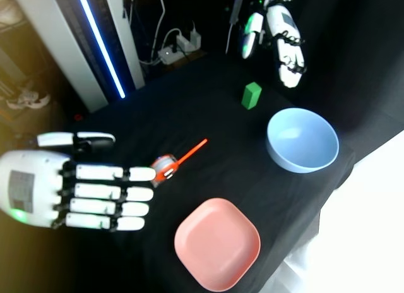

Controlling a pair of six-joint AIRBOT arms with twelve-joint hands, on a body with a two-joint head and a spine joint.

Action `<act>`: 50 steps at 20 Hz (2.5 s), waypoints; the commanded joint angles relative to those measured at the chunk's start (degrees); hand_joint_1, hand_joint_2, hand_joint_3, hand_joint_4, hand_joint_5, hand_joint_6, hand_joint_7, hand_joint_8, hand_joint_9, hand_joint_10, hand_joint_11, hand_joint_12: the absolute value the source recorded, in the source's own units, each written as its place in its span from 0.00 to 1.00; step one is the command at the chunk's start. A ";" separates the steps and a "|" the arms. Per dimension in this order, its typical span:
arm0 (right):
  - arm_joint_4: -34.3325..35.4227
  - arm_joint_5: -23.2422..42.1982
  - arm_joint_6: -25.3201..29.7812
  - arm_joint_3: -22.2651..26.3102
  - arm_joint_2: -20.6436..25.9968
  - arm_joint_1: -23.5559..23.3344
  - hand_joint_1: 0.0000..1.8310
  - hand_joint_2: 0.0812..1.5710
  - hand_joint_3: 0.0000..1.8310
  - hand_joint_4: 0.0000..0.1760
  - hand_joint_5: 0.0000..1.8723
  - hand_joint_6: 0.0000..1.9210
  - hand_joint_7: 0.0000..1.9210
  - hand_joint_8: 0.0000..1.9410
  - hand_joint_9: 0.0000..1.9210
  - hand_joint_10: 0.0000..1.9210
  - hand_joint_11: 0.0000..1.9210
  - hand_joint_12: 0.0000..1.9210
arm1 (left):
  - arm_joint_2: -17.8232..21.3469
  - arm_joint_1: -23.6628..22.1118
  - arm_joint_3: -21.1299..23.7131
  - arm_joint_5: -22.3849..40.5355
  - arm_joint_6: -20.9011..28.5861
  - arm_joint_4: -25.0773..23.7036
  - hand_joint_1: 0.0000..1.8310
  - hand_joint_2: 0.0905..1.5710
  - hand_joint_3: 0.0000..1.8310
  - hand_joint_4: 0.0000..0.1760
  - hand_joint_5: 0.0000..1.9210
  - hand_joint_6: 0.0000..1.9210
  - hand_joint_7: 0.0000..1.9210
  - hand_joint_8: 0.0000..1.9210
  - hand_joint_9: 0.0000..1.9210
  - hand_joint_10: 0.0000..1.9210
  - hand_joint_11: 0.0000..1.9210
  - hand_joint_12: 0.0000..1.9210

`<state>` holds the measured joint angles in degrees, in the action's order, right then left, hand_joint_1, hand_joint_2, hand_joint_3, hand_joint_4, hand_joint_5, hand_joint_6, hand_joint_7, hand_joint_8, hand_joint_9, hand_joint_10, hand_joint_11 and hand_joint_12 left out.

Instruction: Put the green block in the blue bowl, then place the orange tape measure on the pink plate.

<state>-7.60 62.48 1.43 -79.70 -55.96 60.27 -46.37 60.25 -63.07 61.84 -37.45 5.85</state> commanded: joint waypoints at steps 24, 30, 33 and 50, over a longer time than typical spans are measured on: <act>2.09 5.58 0.53 -0.83 -0.70 -0.53 0.35 0.69 0.00 0.18 0.20 0.00 0.19 0.00 0.18 0.00 0.08 0.26 | -5.32 -20.35 -6.28 -12.28 -1.11 -14.36 0.69 0.65 0.00 0.00 0.67 0.15 0.55 0.56 0.48 0.53 0.22 0.87; 2.11 5.58 0.58 -0.87 -0.72 -0.53 0.37 0.70 0.00 0.16 0.20 0.00 0.20 0.00 0.19 0.00 0.10 0.22 | -4.33 -28.50 -6.31 -6.22 -6.08 -12.87 0.69 0.65 0.00 0.00 0.65 0.21 0.55 0.50 0.53 0.44 0.42 0.73; 2.11 5.58 0.58 -1.19 -1.10 -0.54 0.38 0.70 0.00 0.10 0.21 0.00 0.20 0.00 0.19 0.00 0.12 0.19 | -7.32 -33.69 -10.49 -9.38 -8.19 -9.45 0.70 0.64 0.00 0.00 0.61 0.26 0.61 0.44 0.59 0.43 0.46 0.71; 2.03 5.59 0.76 -2.36 -2.40 -0.56 0.40 0.69 0.00 0.15 0.19 0.00 0.19 0.00 0.19 0.00 0.13 0.17 | -23.74 -42.76 -29.14 -37.12 -8.30 -10.69 0.54 0.59 0.00 0.41 0.34 0.00 0.39 0.03 0.24 0.36 0.09 0.81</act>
<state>-8.05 61.67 1.54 -81.76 -58.43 60.27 -70.65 18.24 -91.83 17.43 -45.82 -5.17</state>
